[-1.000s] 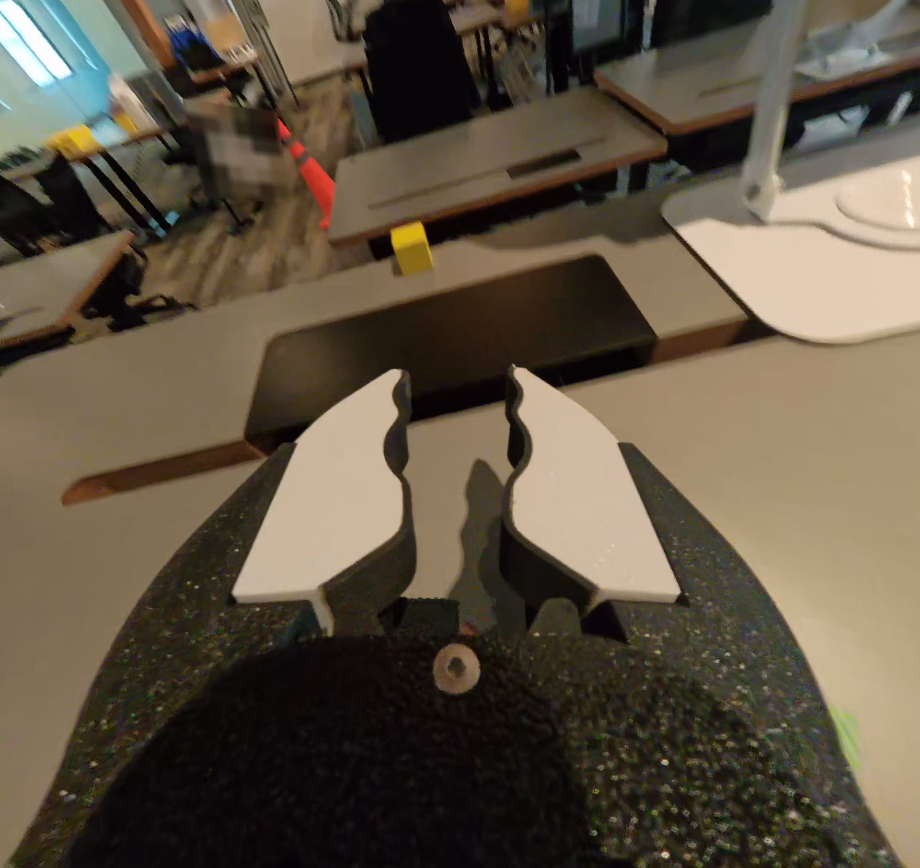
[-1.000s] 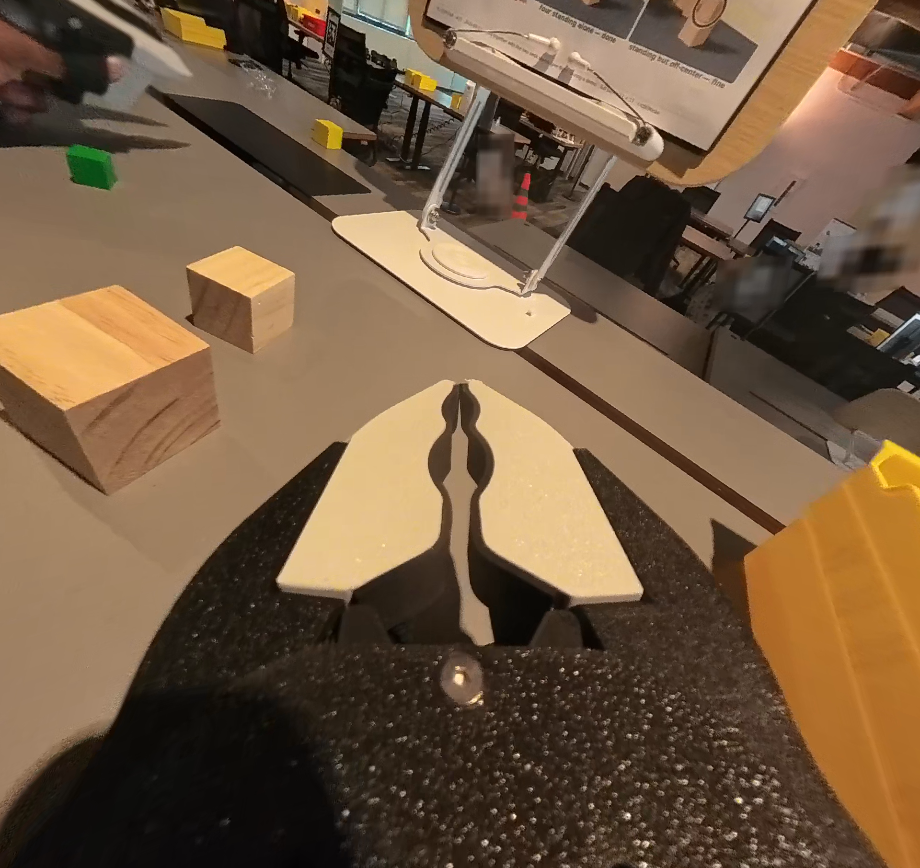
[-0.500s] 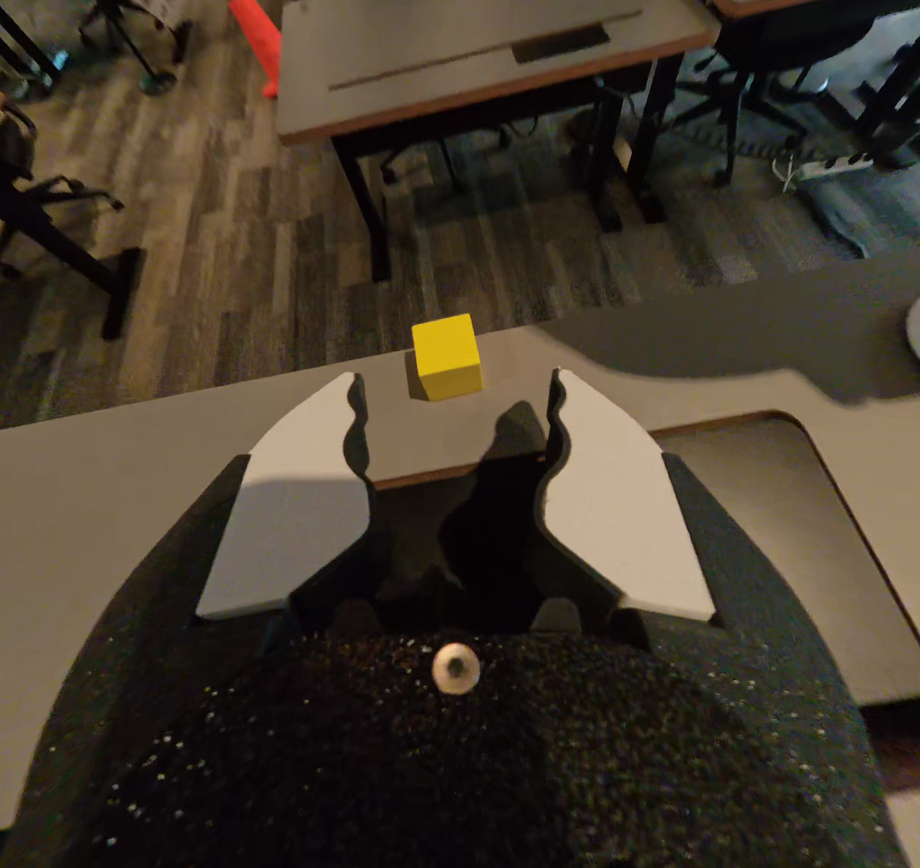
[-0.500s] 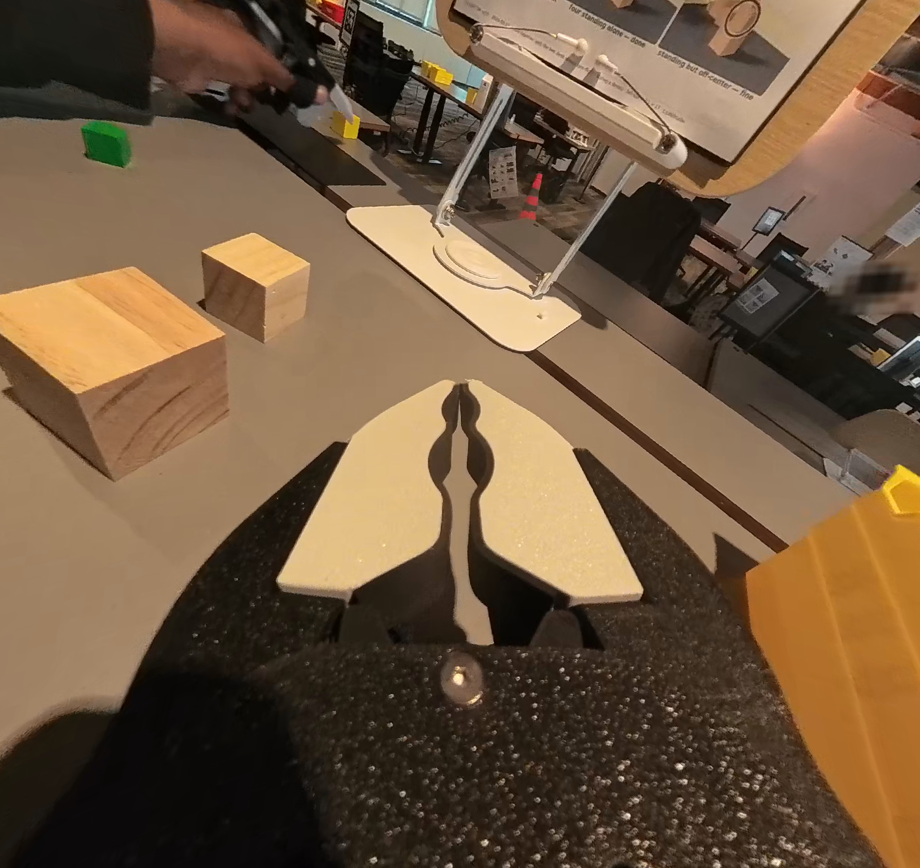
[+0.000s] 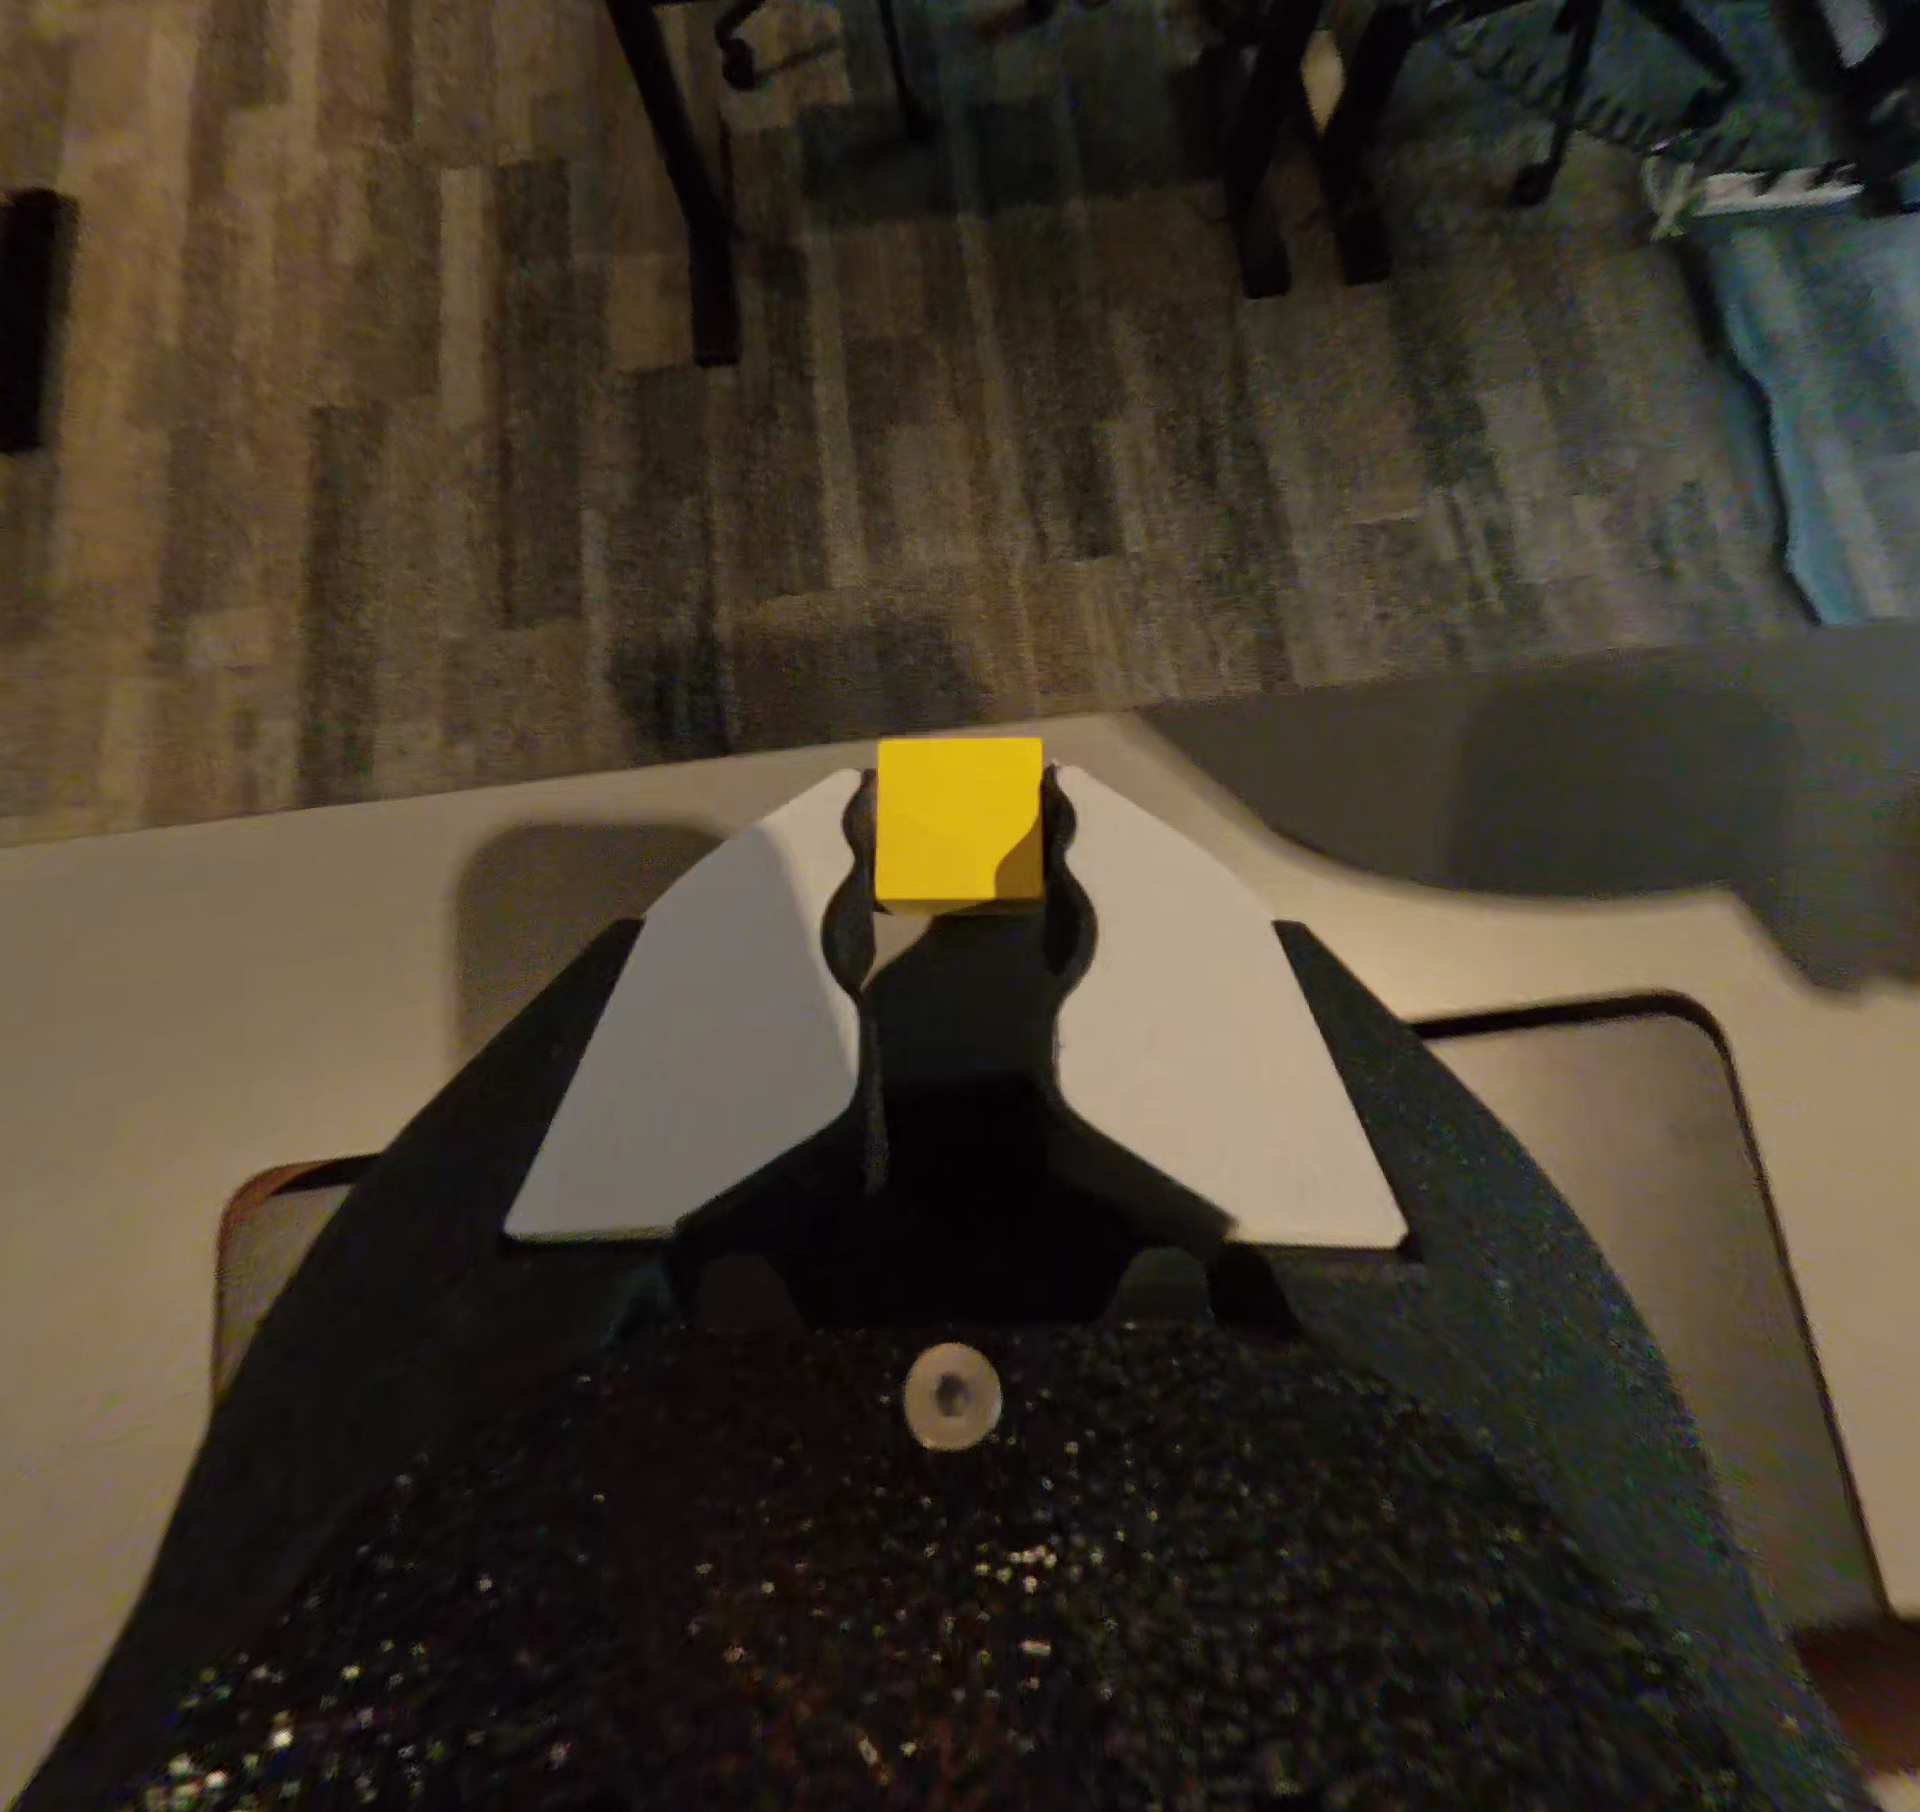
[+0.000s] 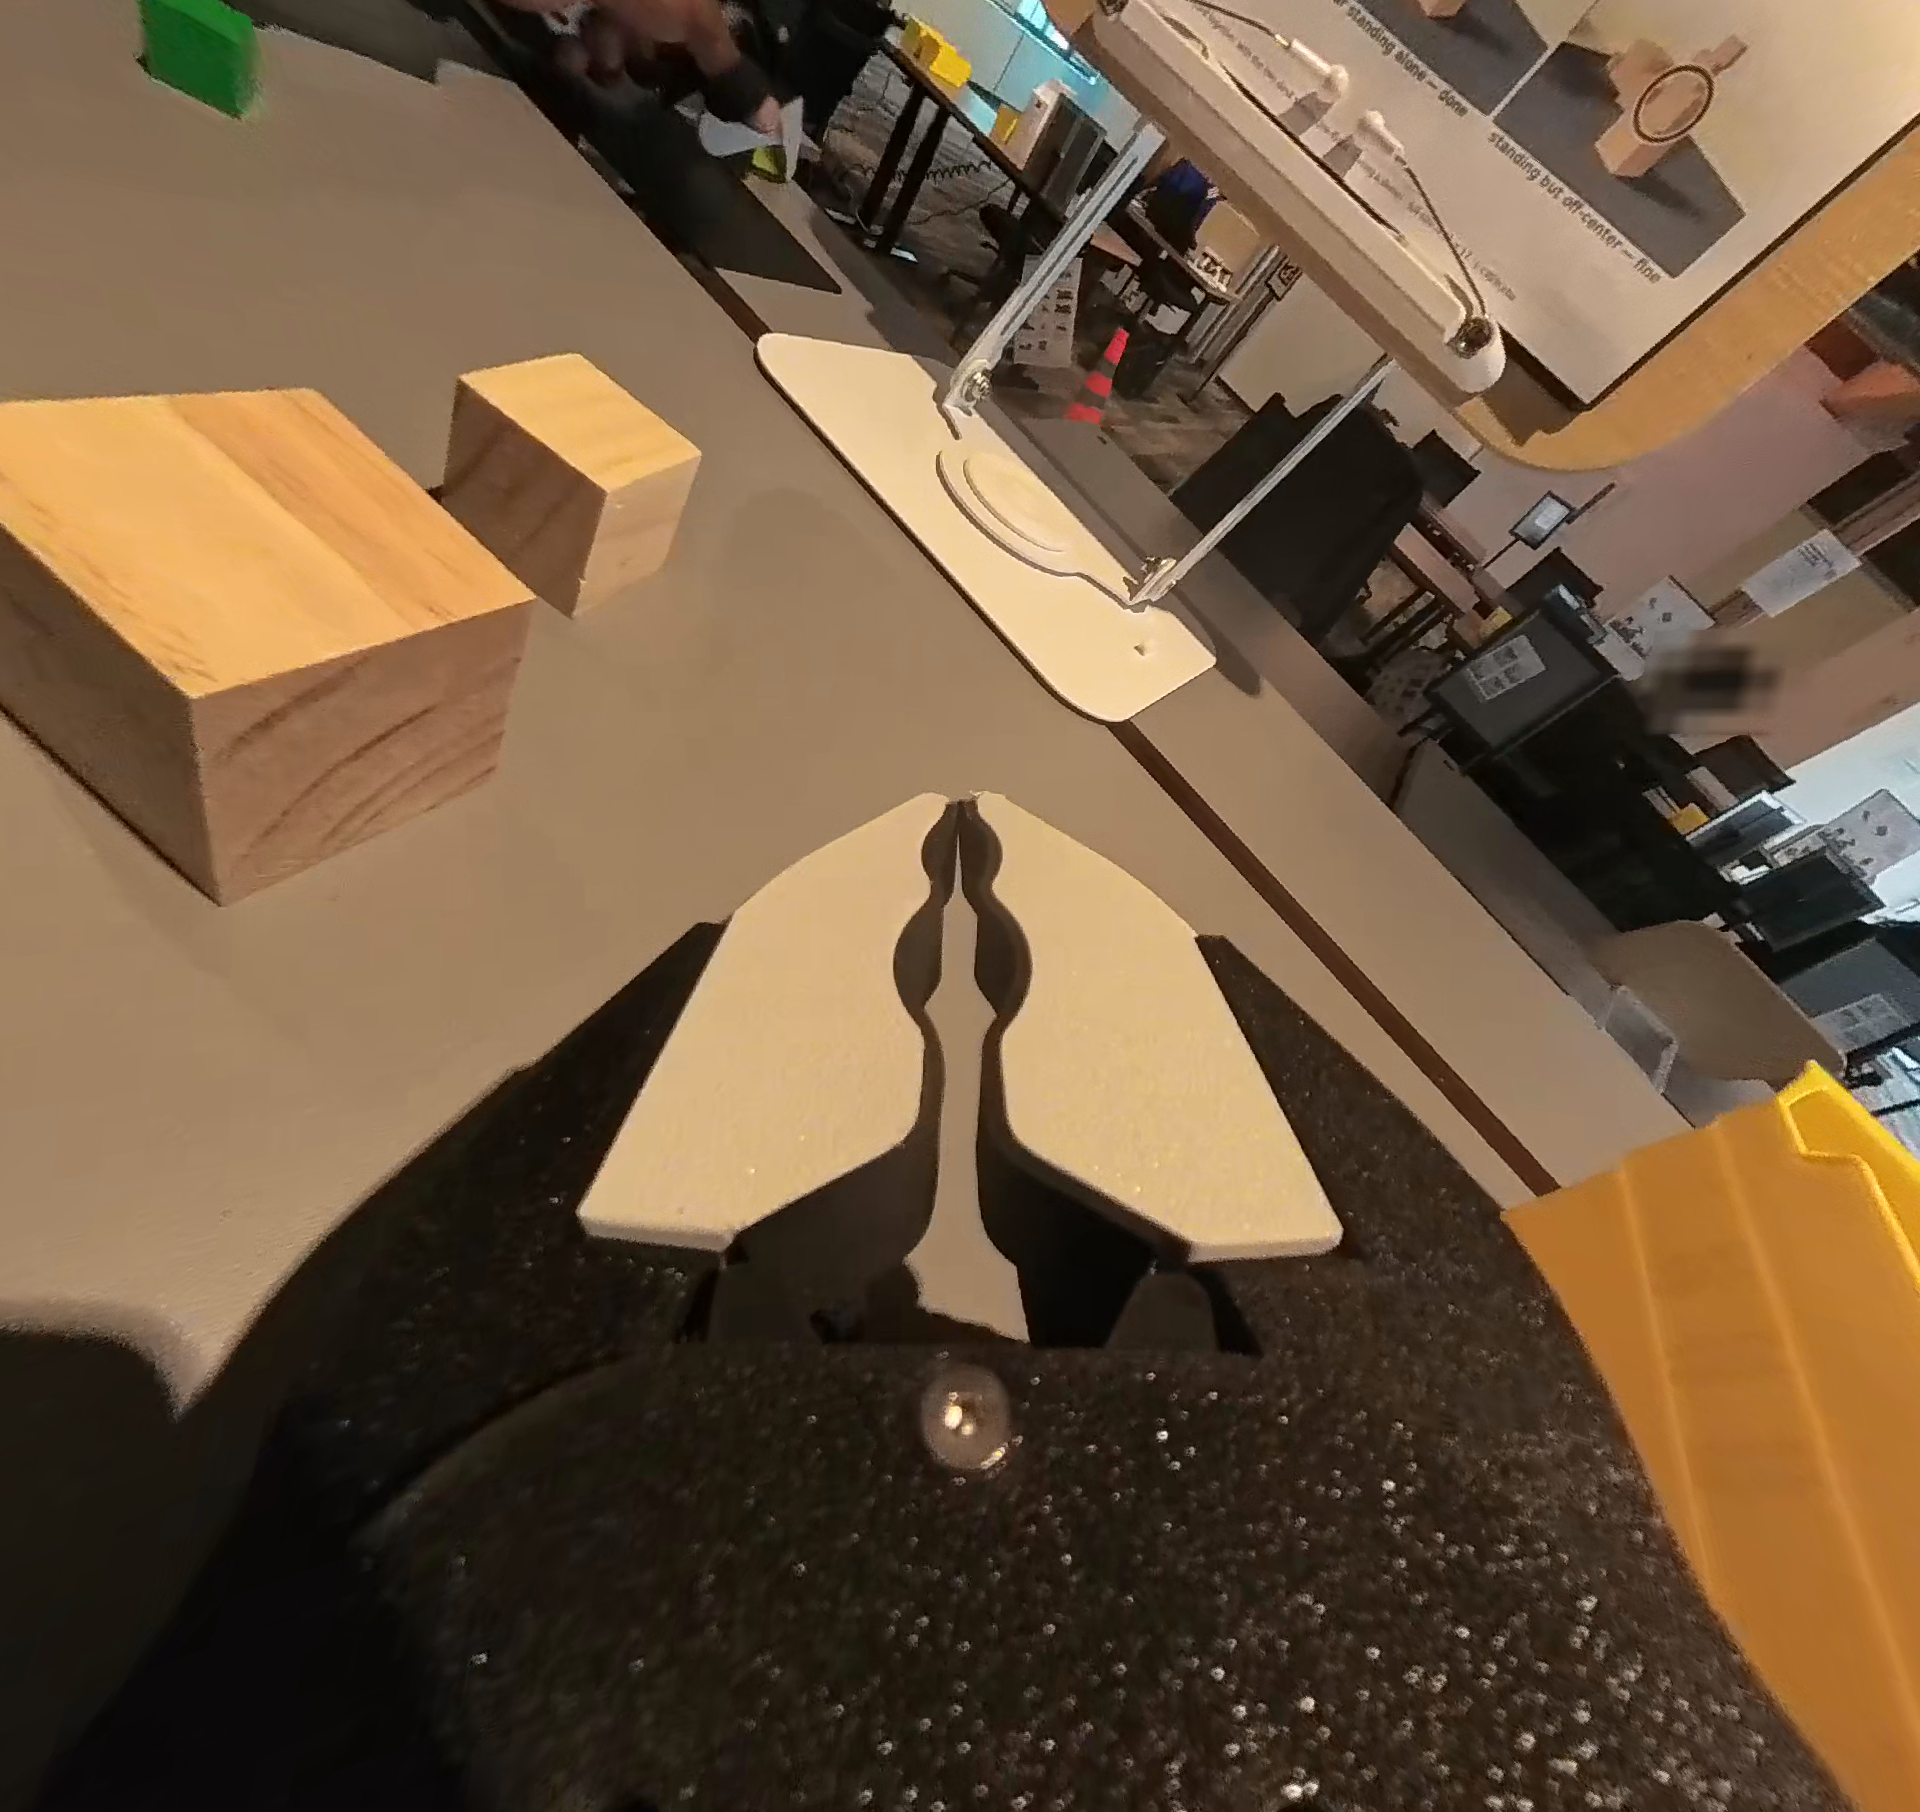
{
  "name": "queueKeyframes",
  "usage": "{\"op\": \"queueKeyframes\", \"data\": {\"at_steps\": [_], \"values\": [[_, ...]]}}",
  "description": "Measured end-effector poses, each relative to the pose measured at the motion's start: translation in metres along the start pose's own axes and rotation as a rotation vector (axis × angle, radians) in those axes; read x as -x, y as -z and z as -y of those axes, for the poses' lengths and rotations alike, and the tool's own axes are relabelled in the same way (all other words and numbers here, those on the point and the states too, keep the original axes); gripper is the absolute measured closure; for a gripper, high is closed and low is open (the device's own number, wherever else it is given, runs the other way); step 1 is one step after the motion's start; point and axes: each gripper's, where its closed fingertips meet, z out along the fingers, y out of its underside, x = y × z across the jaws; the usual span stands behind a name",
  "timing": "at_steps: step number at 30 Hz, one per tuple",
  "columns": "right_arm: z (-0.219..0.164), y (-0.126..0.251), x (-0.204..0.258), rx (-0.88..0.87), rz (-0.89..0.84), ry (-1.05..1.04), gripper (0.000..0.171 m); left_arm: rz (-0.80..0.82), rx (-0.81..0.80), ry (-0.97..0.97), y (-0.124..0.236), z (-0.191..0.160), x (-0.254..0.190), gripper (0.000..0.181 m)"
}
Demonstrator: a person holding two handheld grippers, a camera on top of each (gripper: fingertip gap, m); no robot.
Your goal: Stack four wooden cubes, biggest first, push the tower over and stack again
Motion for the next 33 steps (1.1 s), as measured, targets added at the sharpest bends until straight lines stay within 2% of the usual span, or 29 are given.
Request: {"op": "queueKeyframes", "data": {"at_steps": [1,3,6,8,10,14,17,19,21,24,28,33], "values": [[0.0,0.0,-0.001,-0.002,-0.002,-0.005,0.171,-0.039,-0.005,-0.001,0.005,-0.003,-0.004,0.152],[0.001,0.001,-0.002,-0.009,-0.003,-0.013,0.171,-0.199,-0.112,-0.042,0.03,0.0,-0.03,0.152],[0.001,0.001,-0.002,-0.013,0.003,-0.019,0.171,-0.483,-0.254,-0.186,0.112,-0.014,-0.101,0.153],[0.001,0.001,-0.001,-0.01,0.007,-0.018,0.171,-0.644,-0.304,-0.345,0.174,-0.046,-0.156,0.153],[0.001,0.0,-0.001,-0.006,0.009,-0.012,0.171,-0.707,-0.279,-0.519,0.218,-0.095,-0.199,0.153],[0.0,-0.001,0.001,0.001,0.005,0.004,0.171,-0.746,-0.156,-0.705,0.258,-0.188,-0.245,0.153],[0.0,-0.001,0.001,0.001,0.001,0.013,0.171,-0.708,-0.034,-0.754,0.255,-0.231,-0.252,0.153],[0.0,-0.001,0.001,0.005,-0.003,0.016,0.171,-0.683,0.007,-0.734,0.248,-0.246,-0.253,0.149],[0.0,-0.001,0.001,0.004,-0.008,0.027,0.171,-0.704,0.0,-0.699,0.246,-0.254,-0.256,0.139],[0.003,0.002,0.003,-0.02,-0.016,0.049,0.171,-0.673,-0.067,-0.664,0.253,-0.247,-0.25,0.125],[0.005,0.012,-0.001,-0.04,-0.043,0.018,0.17,-0.644,-0.296,-0.599,0.277,-0.232,-0.242,0.114],[0.005,0.014,-0.012,-0.055,-0.045,-0.102,0.163,-0.553,-0.623,-0.407,0.312,-0.2,-0.203,0.119]]}}
